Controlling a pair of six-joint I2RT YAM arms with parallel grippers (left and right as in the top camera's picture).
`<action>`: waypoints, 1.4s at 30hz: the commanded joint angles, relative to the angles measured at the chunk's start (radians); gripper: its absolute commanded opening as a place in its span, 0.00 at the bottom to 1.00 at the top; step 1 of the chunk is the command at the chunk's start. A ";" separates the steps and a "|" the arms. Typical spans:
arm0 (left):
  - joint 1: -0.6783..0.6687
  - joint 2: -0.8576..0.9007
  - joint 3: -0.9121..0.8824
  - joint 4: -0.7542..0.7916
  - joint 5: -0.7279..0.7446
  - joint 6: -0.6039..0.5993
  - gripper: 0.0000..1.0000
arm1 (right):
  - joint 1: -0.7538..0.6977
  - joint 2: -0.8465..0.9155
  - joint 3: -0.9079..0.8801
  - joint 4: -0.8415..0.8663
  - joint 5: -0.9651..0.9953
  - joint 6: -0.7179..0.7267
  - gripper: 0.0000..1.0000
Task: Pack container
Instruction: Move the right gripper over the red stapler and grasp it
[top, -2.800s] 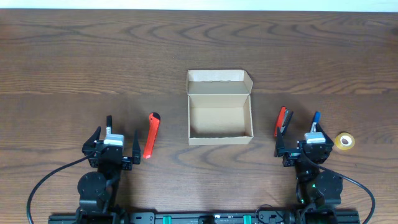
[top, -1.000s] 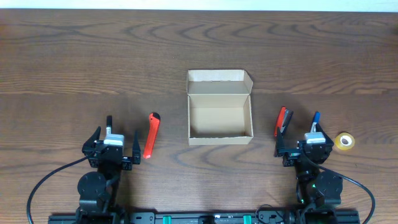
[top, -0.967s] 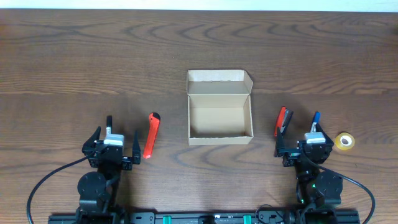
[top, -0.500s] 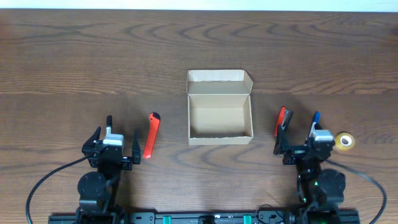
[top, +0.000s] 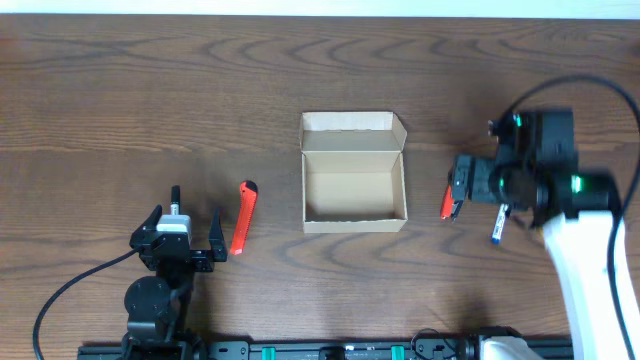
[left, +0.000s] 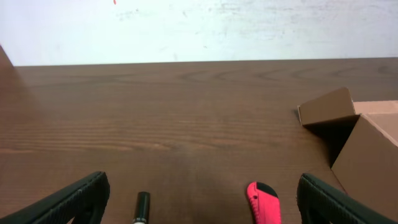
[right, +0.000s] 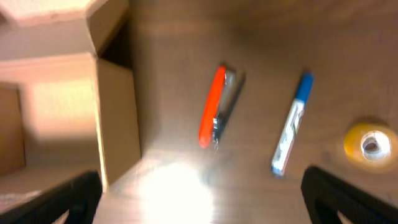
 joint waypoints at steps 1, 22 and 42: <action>0.004 -0.005 -0.031 -0.008 -0.014 -0.023 0.95 | -0.006 0.132 0.129 -0.104 0.002 0.008 0.99; 0.004 -0.005 -0.031 -0.008 -0.011 -0.060 0.95 | -0.080 0.480 0.114 0.030 0.036 0.309 0.99; 0.004 -0.005 -0.031 -0.008 -0.011 -0.059 0.95 | -0.052 0.676 0.027 0.183 0.064 0.321 0.99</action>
